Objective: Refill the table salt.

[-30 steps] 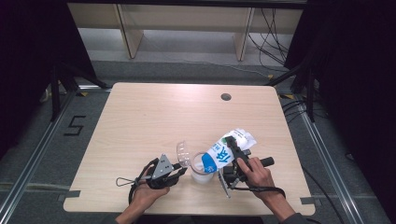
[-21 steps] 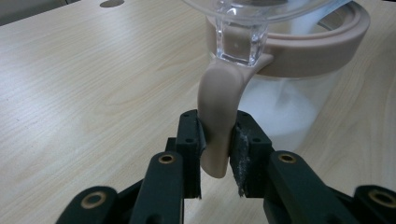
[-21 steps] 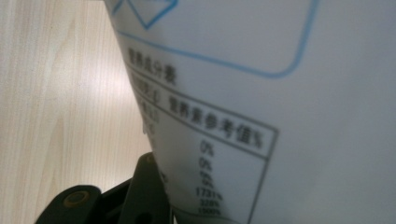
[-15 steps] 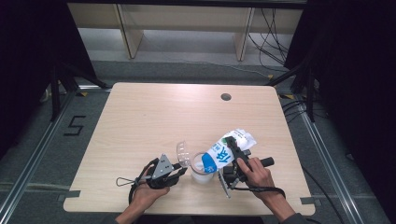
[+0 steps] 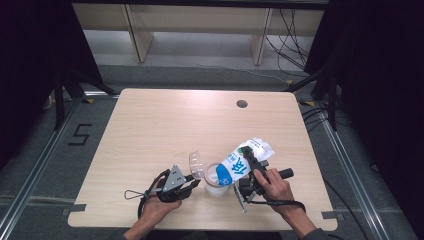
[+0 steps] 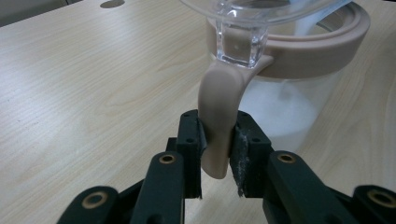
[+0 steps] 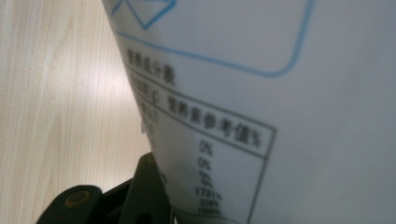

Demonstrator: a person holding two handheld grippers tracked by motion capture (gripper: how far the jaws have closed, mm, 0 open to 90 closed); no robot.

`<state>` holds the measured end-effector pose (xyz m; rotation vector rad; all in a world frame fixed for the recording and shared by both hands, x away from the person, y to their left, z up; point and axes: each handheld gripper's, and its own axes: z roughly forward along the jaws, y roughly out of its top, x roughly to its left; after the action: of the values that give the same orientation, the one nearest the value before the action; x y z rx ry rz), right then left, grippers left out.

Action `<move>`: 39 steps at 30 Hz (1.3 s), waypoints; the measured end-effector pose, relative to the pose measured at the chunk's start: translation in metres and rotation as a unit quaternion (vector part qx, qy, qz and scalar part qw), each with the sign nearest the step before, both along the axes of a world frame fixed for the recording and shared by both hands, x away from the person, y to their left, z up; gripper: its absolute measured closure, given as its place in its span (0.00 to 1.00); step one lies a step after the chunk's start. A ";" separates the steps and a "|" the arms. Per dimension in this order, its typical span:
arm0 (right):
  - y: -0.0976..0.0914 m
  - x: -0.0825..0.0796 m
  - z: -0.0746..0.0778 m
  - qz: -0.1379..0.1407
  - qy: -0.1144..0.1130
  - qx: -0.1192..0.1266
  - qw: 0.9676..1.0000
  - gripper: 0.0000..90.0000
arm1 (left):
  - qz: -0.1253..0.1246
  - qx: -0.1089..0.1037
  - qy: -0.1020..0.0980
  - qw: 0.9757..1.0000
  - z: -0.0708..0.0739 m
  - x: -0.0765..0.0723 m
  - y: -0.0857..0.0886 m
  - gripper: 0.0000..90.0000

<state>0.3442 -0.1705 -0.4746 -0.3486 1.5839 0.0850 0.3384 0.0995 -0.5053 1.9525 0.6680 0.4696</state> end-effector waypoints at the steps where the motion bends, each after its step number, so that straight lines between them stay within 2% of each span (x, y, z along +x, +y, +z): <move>1: 0.000 0.000 0.000 0.000 0.000 -0.003 1.000 0.75 | 0.000 0.000 0.000 1.000 0.000 0.000 0.000 0.82; 6: 0.000 0.001 0.000 0.005 -0.001 -0.001 1.000 0.75 | 0.000 0.000 0.000 1.000 0.000 0.000 0.000 0.82; 8: 0.000 -0.001 0.001 -0.018 0.018 -0.007 1.000 0.75 | 0.000 0.000 0.000 1.000 0.000 0.000 0.000 0.83; 9: 0.000 -0.001 0.001 -0.007 0.004 -0.009 1.000 0.75 | 0.000 0.001 0.000 1.000 0.000 0.000 0.000 0.83; 10: 0.000 0.000 0.000 0.002 -0.001 -0.004 1.000 0.75 | 0.000 0.001 0.000 1.000 0.000 0.000 0.000 0.83; 11: -0.001 -0.001 -0.004 -0.011 0.009 0.023 1.000 0.75 | 0.001 0.001 0.000 1.000 0.000 0.000 0.000 0.83; 16: -0.001 -0.001 -0.002 -0.012 0.011 0.008 1.000 0.75 | 0.001 0.001 -0.001 1.000 0.000 0.000 0.000 0.83; 20: -0.002 -0.002 -0.004 -0.017 0.012 0.024 1.000 0.75 | 0.001 0.001 0.000 1.000 0.000 0.000 0.000 0.83; 22: 0.000 0.000 0.001 -0.001 0.001 -0.007 1.000 0.75 | -0.001 0.001 0.000 1.000 0.000 0.000 0.000 0.83; 23: 0.000 0.000 0.001 0.002 -0.002 -0.007 1.000 0.75 | 0.001 0.001 0.000 1.000 0.000 0.000 0.000 0.83; 25: 0.000 0.000 0.000 -0.005 0.004 0.001 1.000 0.75 | 0.001 0.001 0.000 1.000 0.000 0.000 0.000 0.83; 26: -0.002 -0.002 -0.004 -0.017 0.012 0.025 0.999 0.75 | 0.001 0.001 -0.001 1.000 0.000 0.000 0.000 0.83; 28: -0.001 -0.001 -0.003 -0.013 0.011 0.019 1.000 0.75 | 0.001 0.001 0.000 1.000 0.000 0.000 0.000 0.83; 30: -0.002 -0.002 -0.005 -0.020 0.013 0.029 0.999 0.75 | 0.001 0.001 0.000 1.000 0.000 0.000 0.000 0.83; 32: -0.001 -0.001 -0.002 -0.012 0.010 0.006 1.000 0.75 | 0.000 0.002 -0.002 1.000 0.000 0.000 0.000 0.83; 37: -0.001 -0.002 -0.001 -0.018 0.011 0.007 1.000 0.76 | 0.000 0.002 0.000 1.000 0.000 0.000 0.000 0.83; 38: 0.000 0.001 0.000 0.008 -0.002 -0.001 1.000 0.76 | 0.000 0.002 0.000 1.000 0.000 0.000 0.000 0.83; 39: 0.000 0.002 0.000 0.010 -0.005 0.003 1.000 0.76 | 0.000 0.002 0.000 1.000 0.000 0.000 0.000 0.83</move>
<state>0.3458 -0.1709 -0.4747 -0.3595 1.5704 0.1024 0.3385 0.0995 -0.5048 1.9565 0.6687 0.4707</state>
